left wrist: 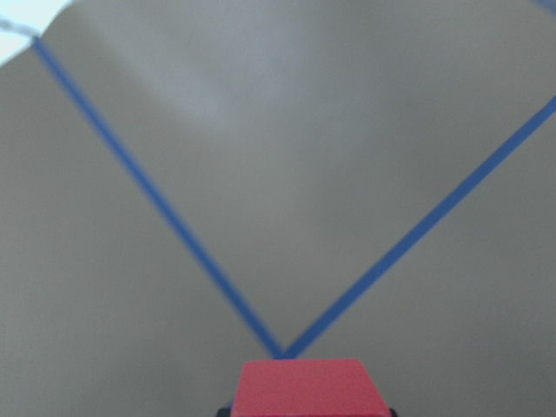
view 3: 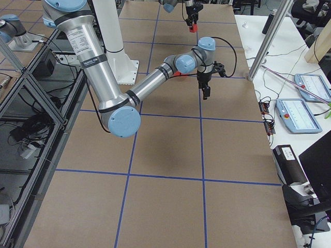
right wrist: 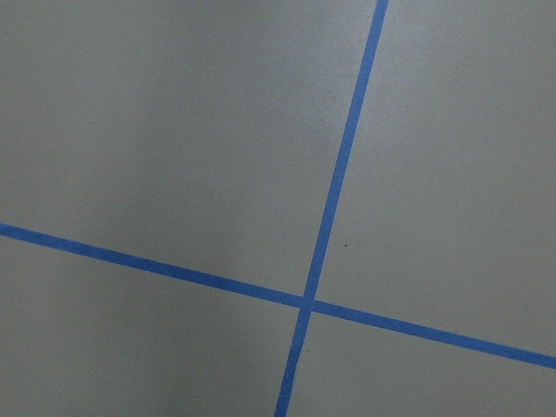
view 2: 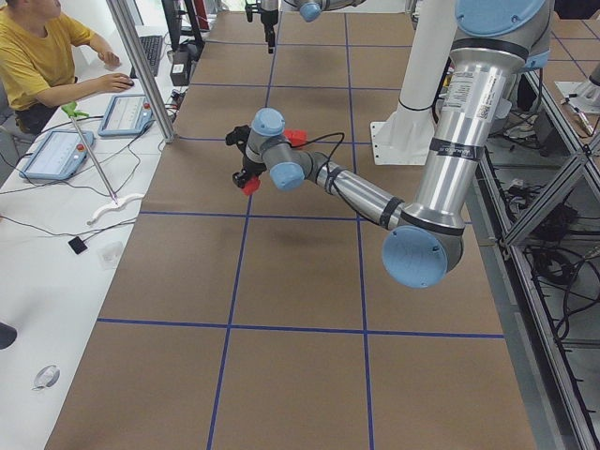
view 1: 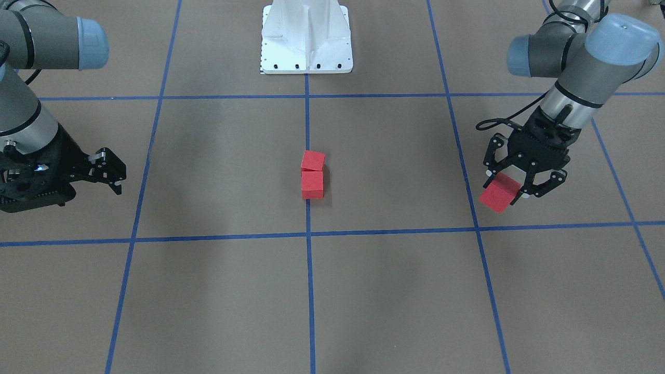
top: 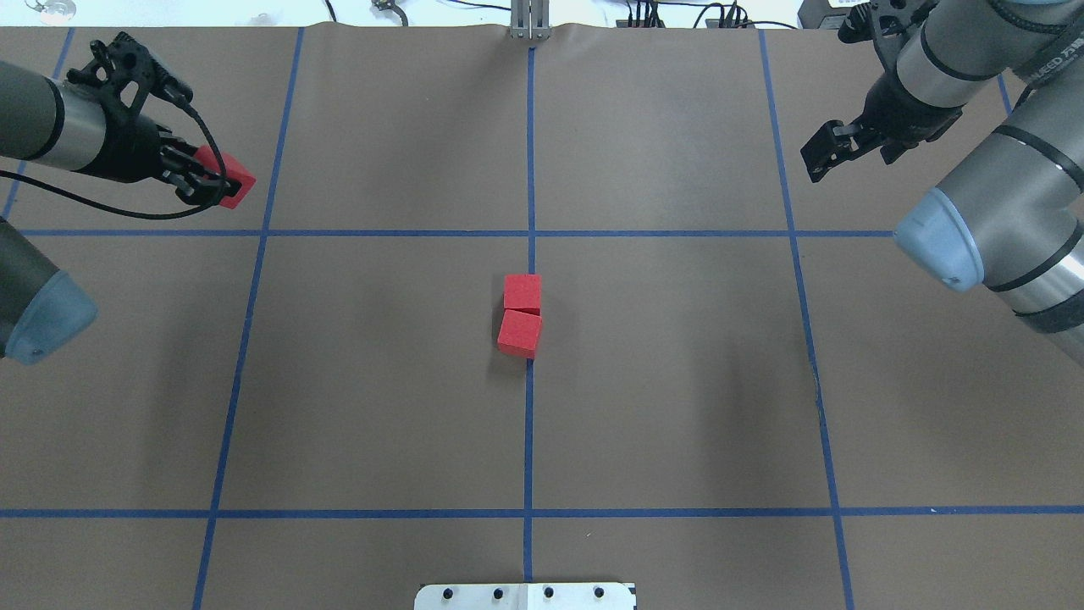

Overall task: Form red blocks into L shape at center
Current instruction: 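Carry the red cube with the left gripper toward the center cubes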

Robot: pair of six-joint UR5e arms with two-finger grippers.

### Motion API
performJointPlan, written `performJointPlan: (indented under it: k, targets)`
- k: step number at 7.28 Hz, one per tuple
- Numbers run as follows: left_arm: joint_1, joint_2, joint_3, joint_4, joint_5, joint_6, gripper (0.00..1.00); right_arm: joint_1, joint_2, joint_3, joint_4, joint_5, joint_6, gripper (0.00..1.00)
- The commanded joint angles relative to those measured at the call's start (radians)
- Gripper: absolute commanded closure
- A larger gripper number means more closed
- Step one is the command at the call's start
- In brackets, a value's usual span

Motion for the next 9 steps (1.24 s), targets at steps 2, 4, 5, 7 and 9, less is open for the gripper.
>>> performJointPlan:
  k: [2, 4, 5, 7, 9]
  targets:
    - [0.087, -0.097, 0.007, 0.169, 0.08, 0.301, 1.0, 0.0, -0.001, -0.002, 0.0, -0.001, 0.002, 0.0]
    - [0.162, -0.272, 0.025, 0.429, 0.087, 0.595, 1.0, 0.0, 0.001, -0.002, 0.0, -0.001, 0.008, 0.0]
    - [0.192, -0.339, 0.103, 0.428, 0.087, 0.595, 1.0, 0.0, 0.001, -0.003, 0.0, 0.0, 0.008, 0.0]
    - [0.255, -0.456, 0.245, 0.428, 0.087, 0.595, 1.0, 0.0, -0.001, -0.003, -0.002, 0.0, 0.015, 0.0]
    - [0.331, -0.499, 0.31, 0.419, 0.202, 0.606, 1.0, 0.0, 0.001, -0.003, -0.002, -0.001, 0.027, 0.0]
